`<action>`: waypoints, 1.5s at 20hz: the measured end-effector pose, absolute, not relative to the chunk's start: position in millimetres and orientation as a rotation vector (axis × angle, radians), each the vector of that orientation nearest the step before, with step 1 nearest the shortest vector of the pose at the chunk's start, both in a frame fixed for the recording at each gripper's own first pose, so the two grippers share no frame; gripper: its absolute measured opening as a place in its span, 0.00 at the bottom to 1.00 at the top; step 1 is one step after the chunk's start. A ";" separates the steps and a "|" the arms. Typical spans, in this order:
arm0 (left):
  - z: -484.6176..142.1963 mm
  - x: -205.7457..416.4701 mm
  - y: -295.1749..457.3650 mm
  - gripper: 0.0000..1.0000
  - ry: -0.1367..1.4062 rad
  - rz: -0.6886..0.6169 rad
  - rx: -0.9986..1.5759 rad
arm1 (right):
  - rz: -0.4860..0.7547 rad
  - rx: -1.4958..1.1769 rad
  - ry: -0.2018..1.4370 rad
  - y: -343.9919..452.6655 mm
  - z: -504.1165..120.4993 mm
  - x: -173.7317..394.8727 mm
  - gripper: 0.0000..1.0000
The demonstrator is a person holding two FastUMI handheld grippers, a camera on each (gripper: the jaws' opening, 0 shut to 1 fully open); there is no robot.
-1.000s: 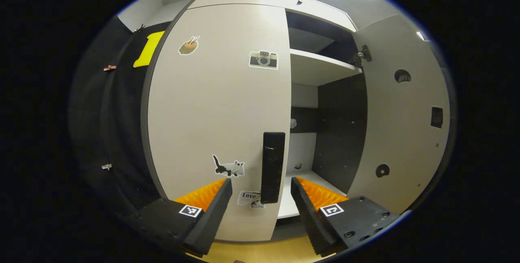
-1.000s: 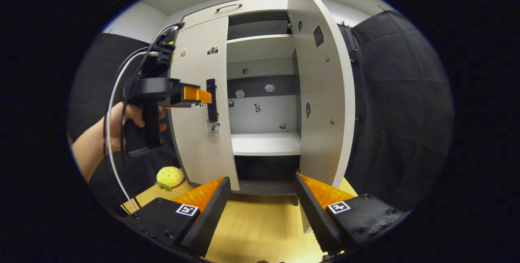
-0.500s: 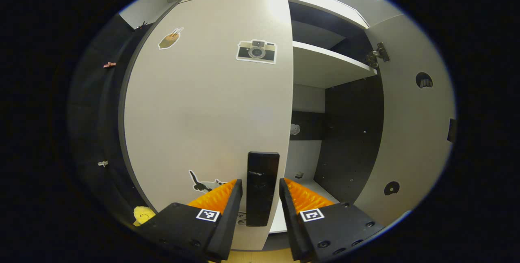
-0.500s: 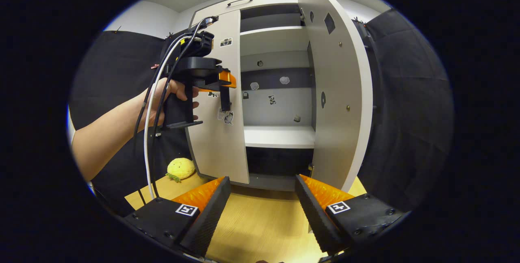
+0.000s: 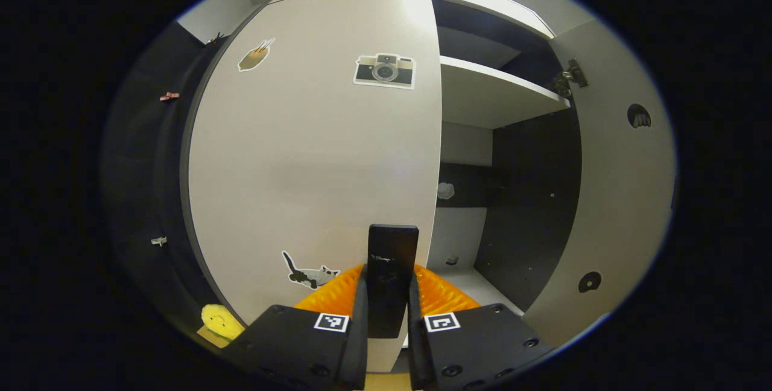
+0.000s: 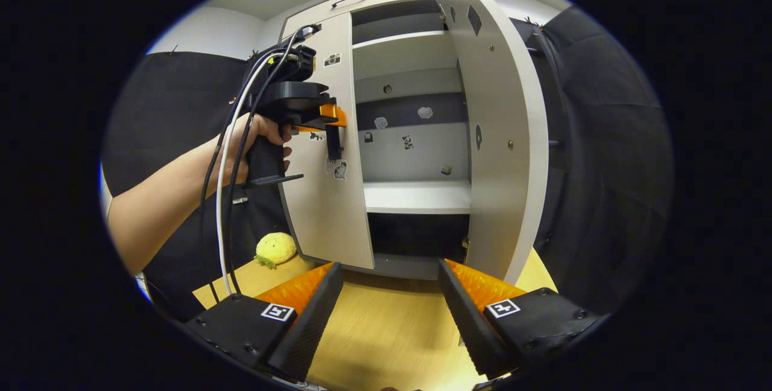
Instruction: Open the right door of the double-door shoe cabinet with the right hand, and open the left door with the left hand.
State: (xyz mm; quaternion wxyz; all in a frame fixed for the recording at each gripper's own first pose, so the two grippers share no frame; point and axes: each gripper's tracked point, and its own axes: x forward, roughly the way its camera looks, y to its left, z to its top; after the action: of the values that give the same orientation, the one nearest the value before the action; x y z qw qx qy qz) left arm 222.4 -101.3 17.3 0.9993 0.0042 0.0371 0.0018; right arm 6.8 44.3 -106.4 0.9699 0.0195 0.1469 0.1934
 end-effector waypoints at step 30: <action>20.2 80.6 -37.0 0.10 0.031 -0.175 -0.094 | 0.046 0.036 0.183 17.5 -71.5 121.9 0.98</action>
State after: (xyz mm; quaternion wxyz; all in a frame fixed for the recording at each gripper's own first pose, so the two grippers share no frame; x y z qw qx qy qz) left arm 80.6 -37.0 20.2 0.9950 -0.0470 0.0156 -0.0872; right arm 121.9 17.5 -71.5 0.9954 0.0179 0.0913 0.0229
